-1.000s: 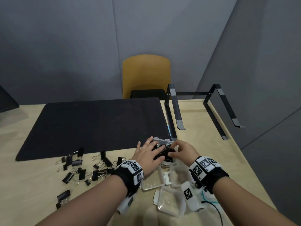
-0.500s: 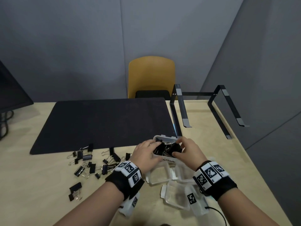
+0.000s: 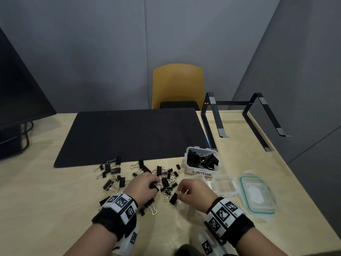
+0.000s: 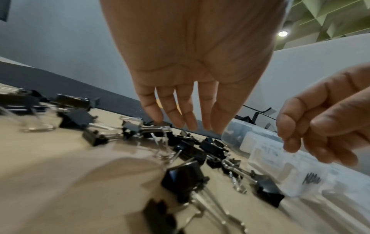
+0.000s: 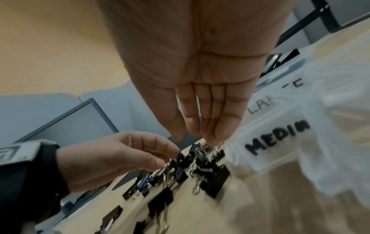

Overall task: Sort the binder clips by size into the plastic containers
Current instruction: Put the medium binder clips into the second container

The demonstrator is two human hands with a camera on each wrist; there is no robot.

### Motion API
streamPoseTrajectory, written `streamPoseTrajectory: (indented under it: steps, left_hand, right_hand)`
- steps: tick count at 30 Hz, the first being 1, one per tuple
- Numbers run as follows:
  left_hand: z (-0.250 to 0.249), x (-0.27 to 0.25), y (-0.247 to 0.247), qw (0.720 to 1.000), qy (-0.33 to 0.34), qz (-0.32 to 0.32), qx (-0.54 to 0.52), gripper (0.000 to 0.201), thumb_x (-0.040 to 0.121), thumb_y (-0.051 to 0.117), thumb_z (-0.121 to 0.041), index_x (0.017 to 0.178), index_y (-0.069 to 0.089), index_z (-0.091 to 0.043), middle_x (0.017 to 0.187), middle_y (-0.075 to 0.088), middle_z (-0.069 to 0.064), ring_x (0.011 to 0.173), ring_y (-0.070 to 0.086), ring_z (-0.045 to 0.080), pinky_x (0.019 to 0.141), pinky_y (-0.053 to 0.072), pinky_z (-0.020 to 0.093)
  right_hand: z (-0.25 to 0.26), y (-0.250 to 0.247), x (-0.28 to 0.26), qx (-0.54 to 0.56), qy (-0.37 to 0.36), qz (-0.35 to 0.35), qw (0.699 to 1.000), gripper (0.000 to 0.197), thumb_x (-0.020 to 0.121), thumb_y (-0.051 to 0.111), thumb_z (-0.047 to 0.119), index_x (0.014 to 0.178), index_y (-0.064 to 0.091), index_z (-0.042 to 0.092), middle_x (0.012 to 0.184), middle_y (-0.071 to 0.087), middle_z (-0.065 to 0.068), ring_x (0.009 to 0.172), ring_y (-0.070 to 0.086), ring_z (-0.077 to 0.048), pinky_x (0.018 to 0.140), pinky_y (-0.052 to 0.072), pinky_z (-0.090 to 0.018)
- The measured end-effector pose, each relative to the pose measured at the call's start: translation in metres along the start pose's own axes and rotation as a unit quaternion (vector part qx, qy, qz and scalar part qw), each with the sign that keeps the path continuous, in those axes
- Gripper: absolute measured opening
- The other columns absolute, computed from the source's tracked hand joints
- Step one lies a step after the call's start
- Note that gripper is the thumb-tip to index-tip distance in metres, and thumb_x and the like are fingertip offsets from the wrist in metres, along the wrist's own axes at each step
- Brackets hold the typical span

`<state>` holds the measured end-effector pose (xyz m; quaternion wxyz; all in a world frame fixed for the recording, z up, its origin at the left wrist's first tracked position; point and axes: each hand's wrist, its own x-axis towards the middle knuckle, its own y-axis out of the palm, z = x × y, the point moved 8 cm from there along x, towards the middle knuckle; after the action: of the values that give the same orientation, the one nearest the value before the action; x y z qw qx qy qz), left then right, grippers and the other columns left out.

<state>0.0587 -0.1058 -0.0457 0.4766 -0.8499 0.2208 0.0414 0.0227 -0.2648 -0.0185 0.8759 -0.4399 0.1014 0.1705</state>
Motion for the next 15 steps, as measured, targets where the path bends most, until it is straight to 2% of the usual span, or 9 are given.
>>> streamPoseTrajectory:
  steps: [3, 7, 9, 11, 15]
  left_hand:
    - [0.013, -0.009, -0.003, 1.0, -0.002, 0.002, 0.0, 0.036, 0.084, 0.057, -0.015, 0.118, 0.06, -0.027, 0.101, 0.048, -0.011, 0.107, 0.051, 0.011, 0.096, 0.042, 0.024]
    - [0.025, -0.021, -0.003, 1.0, 0.006, 0.013, -0.001, 0.041, 0.083, 0.059, -0.012, 0.119, 0.057, -0.031, 0.109, 0.046, -0.015, 0.105, 0.047, 0.003, 0.095, 0.042, 0.019]
    - [0.026, -0.027, 0.0, 1.0, 0.011, 0.022, 0.009, 0.037, 0.082, 0.063, -0.017, 0.115, 0.057, -0.033, 0.112, 0.046, -0.016, 0.106, 0.046, 0.002, 0.09, 0.04, 0.015]
    - [0.025, -0.03, 0.002, 0.999, 0.019, 0.031, 0.018, 0.038, 0.081, 0.067, -0.02, 0.114, 0.056, -0.035, 0.114, 0.046, -0.016, 0.107, 0.047, 0.003, 0.09, 0.04, 0.016]
    - [0.019, -0.029, 0.012, 0.997, 0.049, 0.048, 0.045, 0.052, 0.08, 0.057, -0.004, 0.117, 0.055, -0.04, 0.119, 0.046, -0.017, 0.111, 0.046, 0.006, 0.098, 0.041, 0.023]
  right_hand:
    - [0.005, 0.017, 0.001, -0.029, 0.009, -0.004, 1.0, 0.02, 0.086, 0.06, 0.025, 0.105, 0.061, 0.02, 0.107, 0.064, 0.0, 0.085, 0.056, -0.013, 0.077, 0.048, -0.026]
    - [0.015, 0.032, 0.001, -0.11, 0.0, -0.007, 0.994, 0.025, 0.089, 0.052, 0.021, 0.113, 0.055, 0.016, 0.111, 0.06, -0.006, 0.098, 0.058, -0.023, 0.08, 0.046, -0.029]
    - [0.016, 0.039, -0.001, -0.136, 0.01, -0.007, 0.991, 0.023, 0.089, 0.05, 0.018, 0.112, 0.052, 0.014, 0.11, 0.059, -0.008, 0.098, 0.058, -0.024, 0.078, 0.045, -0.029]
    - [0.017, 0.045, -0.002, -0.15, 0.023, -0.004, 0.988, 0.023, 0.09, 0.047, 0.013, 0.112, 0.051, 0.012, 0.111, 0.057, -0.01, 0.099, 0.058, -0.027, 0.079, 0.046, -0.03]
    - [0.017, 0.053, 0.001, -0.17, 0.043, 0.013, 0.984, 0.027, 0.089, 0.046, 0.01, 0.115, 0.05, 0.01, 0.115, 0.052, -0.013, 0.103, 0.057, -0.031, 0.083, 0.047, -0.036]
